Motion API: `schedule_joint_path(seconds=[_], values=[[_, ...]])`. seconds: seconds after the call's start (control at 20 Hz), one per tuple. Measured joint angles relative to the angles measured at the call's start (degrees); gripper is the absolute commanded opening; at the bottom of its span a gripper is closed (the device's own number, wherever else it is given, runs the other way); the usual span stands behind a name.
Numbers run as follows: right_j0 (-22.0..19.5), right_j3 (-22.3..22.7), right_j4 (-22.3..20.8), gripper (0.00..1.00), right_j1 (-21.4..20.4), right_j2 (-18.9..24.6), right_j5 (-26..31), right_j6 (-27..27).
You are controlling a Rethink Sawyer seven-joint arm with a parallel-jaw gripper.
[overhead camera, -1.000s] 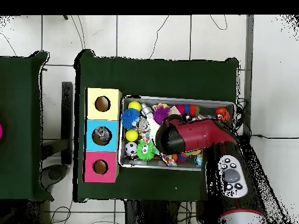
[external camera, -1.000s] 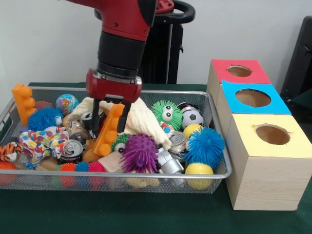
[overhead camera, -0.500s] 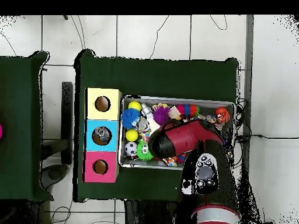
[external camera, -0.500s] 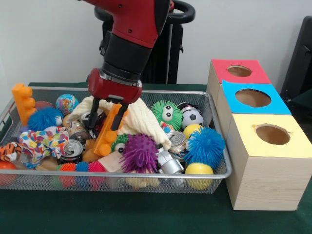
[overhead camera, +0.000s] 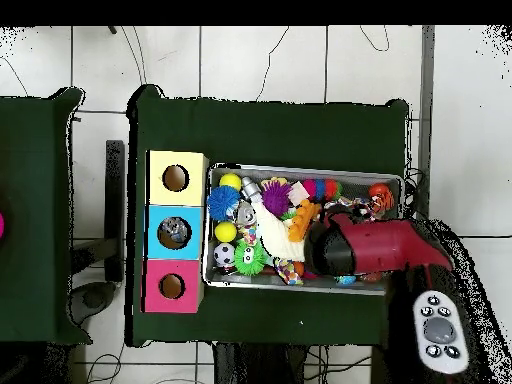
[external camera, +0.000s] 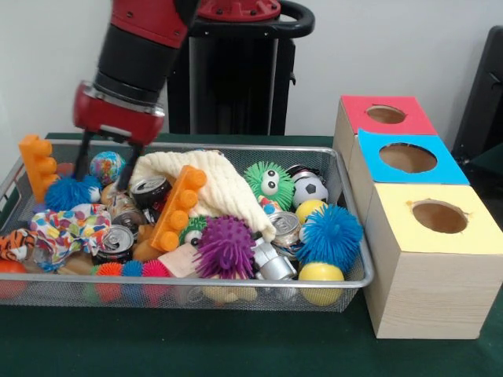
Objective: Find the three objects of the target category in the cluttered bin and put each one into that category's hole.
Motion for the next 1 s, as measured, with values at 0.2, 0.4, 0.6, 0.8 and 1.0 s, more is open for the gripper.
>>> schedule_joint_path(seconds=[0.2,0.4,0.6,0.8,1.0], values=[[-4.75,-0.01,-0.05,1.00,-0.54,1.44,0.01,0.00],[-8.98,-0.01,-0.06,1.00,0.36,3.79,0.01,0.00],[-13.71,-0.02,0.09,1.00,2.84,8.56,0.02,0.00],[-15.89,0.07,0.31,1.00,4.81,11.69,0.02,0.00],[-17.14,0.46,0.27,1.00,6.84,15.16,0.02,0.00]])
